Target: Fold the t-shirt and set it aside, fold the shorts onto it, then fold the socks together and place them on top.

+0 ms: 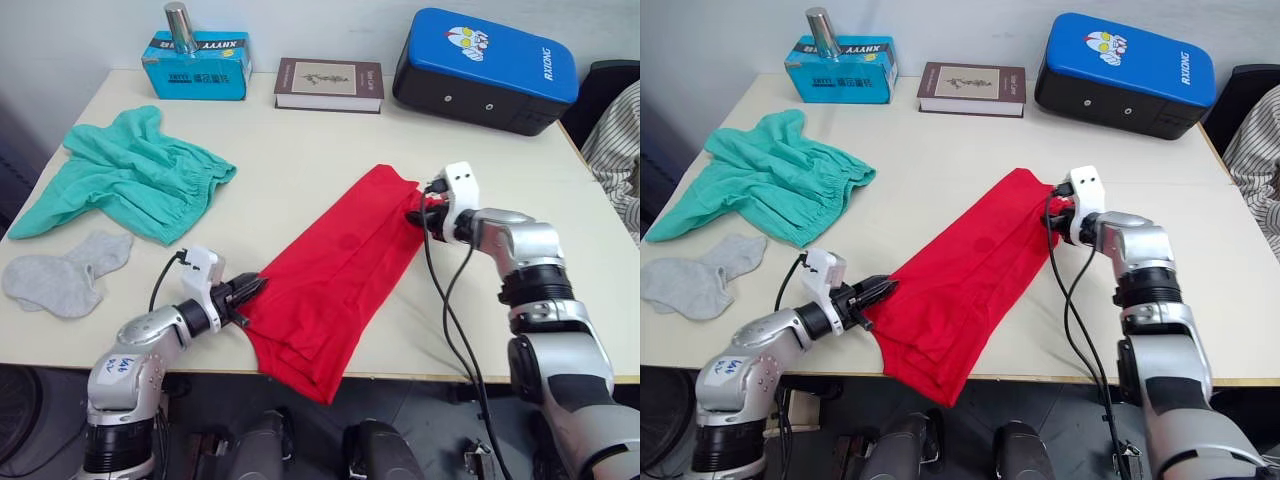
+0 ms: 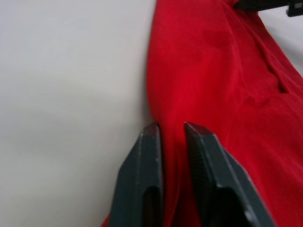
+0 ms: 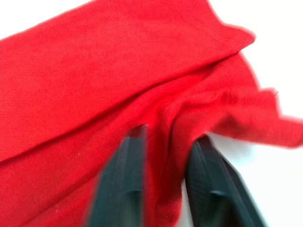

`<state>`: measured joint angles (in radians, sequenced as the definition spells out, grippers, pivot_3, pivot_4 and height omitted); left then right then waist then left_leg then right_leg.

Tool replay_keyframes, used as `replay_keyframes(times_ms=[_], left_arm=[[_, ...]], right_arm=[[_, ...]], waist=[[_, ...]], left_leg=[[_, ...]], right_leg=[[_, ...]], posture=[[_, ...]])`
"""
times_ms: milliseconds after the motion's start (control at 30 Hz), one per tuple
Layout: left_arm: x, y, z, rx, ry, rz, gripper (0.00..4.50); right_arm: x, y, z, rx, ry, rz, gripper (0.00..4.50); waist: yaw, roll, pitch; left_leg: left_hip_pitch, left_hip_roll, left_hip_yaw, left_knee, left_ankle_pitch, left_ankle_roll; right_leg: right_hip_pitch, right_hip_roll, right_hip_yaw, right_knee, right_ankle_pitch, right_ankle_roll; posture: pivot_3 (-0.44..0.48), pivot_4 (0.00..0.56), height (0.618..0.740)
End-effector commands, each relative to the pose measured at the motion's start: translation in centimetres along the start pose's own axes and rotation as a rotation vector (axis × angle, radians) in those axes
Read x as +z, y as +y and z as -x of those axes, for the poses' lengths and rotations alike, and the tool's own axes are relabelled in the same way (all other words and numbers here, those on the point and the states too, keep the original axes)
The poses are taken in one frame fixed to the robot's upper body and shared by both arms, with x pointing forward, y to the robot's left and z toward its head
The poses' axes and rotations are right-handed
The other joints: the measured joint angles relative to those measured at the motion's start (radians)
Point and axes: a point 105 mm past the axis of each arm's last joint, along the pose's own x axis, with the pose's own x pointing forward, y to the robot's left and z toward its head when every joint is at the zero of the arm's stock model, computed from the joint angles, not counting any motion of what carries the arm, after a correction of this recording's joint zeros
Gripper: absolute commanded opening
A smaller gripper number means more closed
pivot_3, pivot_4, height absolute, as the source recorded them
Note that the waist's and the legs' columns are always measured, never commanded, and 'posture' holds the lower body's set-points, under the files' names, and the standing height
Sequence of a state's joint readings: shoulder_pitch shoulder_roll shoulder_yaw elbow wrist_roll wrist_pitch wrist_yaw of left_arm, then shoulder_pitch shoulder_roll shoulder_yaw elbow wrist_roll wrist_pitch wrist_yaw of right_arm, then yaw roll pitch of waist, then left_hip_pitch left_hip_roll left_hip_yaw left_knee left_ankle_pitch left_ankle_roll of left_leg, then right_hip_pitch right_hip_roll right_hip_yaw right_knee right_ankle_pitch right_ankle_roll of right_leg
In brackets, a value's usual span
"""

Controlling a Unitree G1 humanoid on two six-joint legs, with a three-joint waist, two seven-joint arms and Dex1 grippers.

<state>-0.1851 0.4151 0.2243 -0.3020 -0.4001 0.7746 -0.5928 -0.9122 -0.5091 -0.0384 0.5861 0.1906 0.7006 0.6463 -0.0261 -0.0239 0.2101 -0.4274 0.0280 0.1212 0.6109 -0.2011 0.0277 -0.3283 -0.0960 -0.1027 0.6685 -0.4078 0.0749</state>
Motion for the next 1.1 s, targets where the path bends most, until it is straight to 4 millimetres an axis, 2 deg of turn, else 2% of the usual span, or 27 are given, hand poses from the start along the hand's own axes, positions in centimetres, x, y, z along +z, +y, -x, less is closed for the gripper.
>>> replay_keyframes(times_ms=[33,200,267,367,467,600,700,900,1067,1100], left_arm=[[2.0,0.4,1.0,-0.141,0.006,-0.027,2.22],[4.8,0.8,0.9,-0.35,0.066,-0.082,3.78],[5.6,1.4,-0.1,-0.373,0.083,-0.101,4.42],[6.4,2.2,-3.0,-0.359,0.081,-0.129,4.47],[6.1,2.1,-6.7,-0.365,0.104,-0.152,4.47],[5.2,1.7,-10.2,-0.357,0.151,-0.167,4.47],[4.3,1.6,-12.5,-0.294,0.197,-0.134,4.47],[4.1,-0.2,-14.9,-0.299,0.205,-0.049,4.47],[3.5,-1.3,-15.3,-0.338,0.241,-0.052,4.47],[3.5,-1.3,-15.4,-0.337,0.24,-0.049,4.49]], right_arm=[[0.2,2.1,3.8,0.189,0.025,-0.053,2.69],[-2.6,6.8,9.9,0.432,0.187,-0.171,4.43],[-3.6,8.5,11.4,0.487,0.222,-0.226,4.5],[-5.7,10.7,12.5,0.555,0.239,-0.269,4.5],[-7.9,12.9,12.8,0.587,0.236,-0.323,4.5],[-9.6,14.9,12.9,0.599,0.241,-0.377,4.5],[-10.5,16.5,12.5,0.615,0.251,-0.423,4.5],[-11.7,19.3,11.0,0.634,0.29,-0.498,4.5],[-12.4,21.4,10.0,0.66,0.329,-0.531,4.5],[-12.5,21.6,9.8,0.656,0.334,-0.534,4.32]], waist=[[0.002,0.0,0.0],[0.001,0.003,0.001],[-0.001,0.003,0.001],[0.001,0.002,0.001],[0.005,0.002,0.001],[0.007,0.001,0.001],[0.002,0.0,0.001],[0.0,-0.002,-0.002],[-0.001,-0.006,-0.007],[-0.001,-0.006,-0.008]], left_leg=[[-0.001,0.0,-0.001,-0.001,0.0,0.0],[-0.004,0.0,-0.001,-0.003,-0.001,0.0],[-0.005,0.0,-0.001,-0.003,-0.001,0.0],[-0.005,0.0,-0.002,-0.003,-0.001,0.0],[-0.006,-0.001,-0.002,-0.001,-0.001,0.001],[-0.015,-0.002,0.0,0.001,0.001,0.004],[-0.015,-0.002,0.0,0.002,0.002,0.003],[-0.013,-0.001,-0.001,0.002,0.002,0.003],[-0.011,-0.001,-0.001,0.001,0.002,0.002],[-0.011,-0.001,-0.001,0.001,0.002,0.002]], right_leg=[[0.0,0.0,-0.001,-0.001,0.0,0.0],[-0.001,0.001,-0.001,-0.007,0.0,0.0],[-0.001,0.001,-0.002,-0.008,0.0,0.0],[-0.001,0.001,-0.002,-0.008,0.0,0.0],[-0.001,0.0,-0.001,-0.008,0.0,0.0],[-0.011,0.0,-0.001,-0.005,0.001,0.001],[-0.012,0.0,-0.001,-0.003,0.001,0.002],[-0.011,-0.001,-0.001,0.0,0.001,0.001],[-0.012,-0.001,-0.001,0.004,0.001,0.001],[-0.012,-0.001,-0.001,0.004,0.001,0.001]], posture=[[0.0,0.15,0.74],[0.0,0.15,0.74],[0.0,0.15,0.74],[0.0,0.15,0.74],[0.0,0.15,0.74],[0.0,0.15,0.74],[0.0,0.15,0.74],[0.0,0.15,0.74],[0.0,0.15,0.74],[0.0,0.15,0.74]])
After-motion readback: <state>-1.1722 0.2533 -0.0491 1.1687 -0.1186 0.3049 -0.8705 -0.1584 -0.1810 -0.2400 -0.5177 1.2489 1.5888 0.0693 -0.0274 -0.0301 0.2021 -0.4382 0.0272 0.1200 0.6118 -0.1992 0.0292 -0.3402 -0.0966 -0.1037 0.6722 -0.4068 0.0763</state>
